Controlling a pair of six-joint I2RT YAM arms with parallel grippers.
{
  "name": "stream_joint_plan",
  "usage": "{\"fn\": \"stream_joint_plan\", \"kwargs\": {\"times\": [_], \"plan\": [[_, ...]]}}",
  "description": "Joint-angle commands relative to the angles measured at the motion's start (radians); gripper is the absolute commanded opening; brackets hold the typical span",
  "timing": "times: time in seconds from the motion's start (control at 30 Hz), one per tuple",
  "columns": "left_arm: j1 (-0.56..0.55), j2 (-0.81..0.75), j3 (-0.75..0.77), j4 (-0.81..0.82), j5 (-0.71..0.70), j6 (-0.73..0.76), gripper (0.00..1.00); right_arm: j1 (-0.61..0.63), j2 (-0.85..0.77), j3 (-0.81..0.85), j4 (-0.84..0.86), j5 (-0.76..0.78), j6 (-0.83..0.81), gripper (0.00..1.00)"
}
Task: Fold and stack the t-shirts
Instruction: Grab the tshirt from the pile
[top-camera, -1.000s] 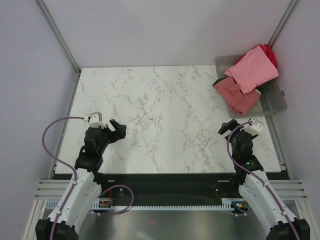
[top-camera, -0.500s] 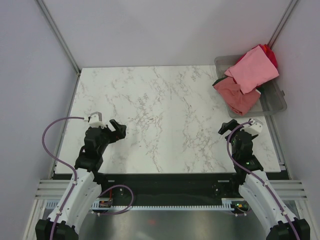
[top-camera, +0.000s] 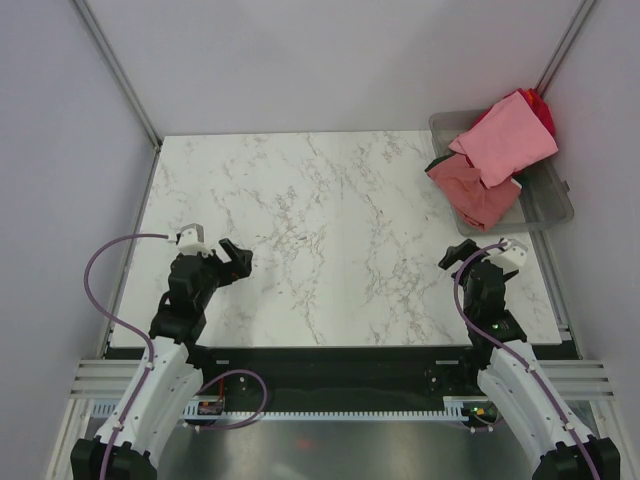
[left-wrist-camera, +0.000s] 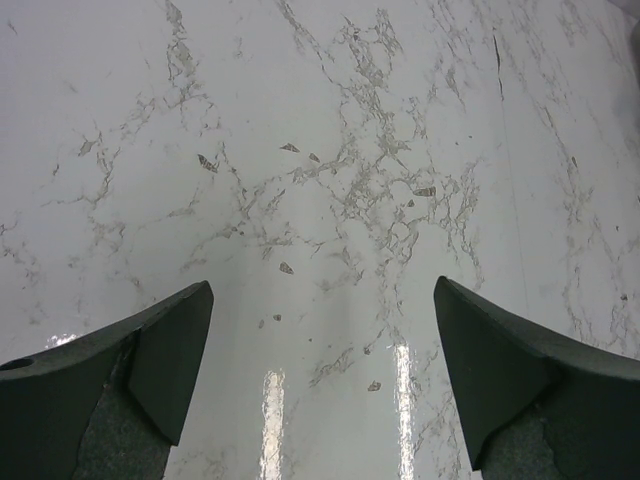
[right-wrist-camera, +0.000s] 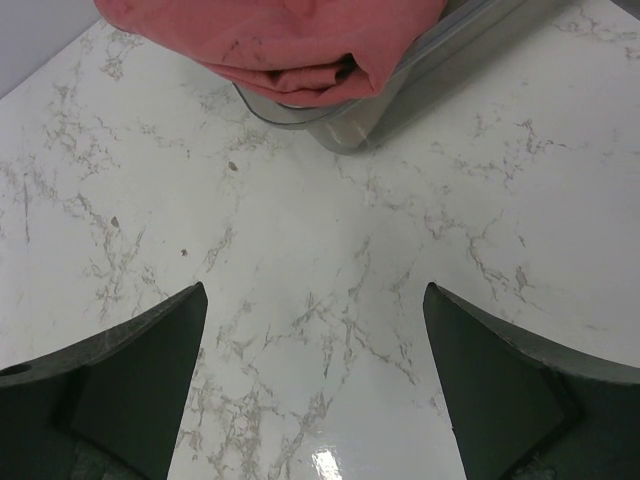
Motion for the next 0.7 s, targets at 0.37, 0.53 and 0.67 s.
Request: {"fn": "stream_joint_plan", "kwargs": {"times": [0.37,0.53,0.67], "plan": [[0.004,0.005,0.021,0.031,-0.028,0.002,1.0,0.0,0.113,0.361,-0.302,0.229,0.024,0.87],[0.004,0.012,0.024,0.03,-0.031,0.003,1.0,-0.048,0.451,0.702,-0.468,0.082,-0.016,0.8],[0.004,0.018,0.026,0.03,-0.024,0.003,1.0,-0.128,0.653,0.923,-0.479,-0.087,-0.019,0.78]]}}
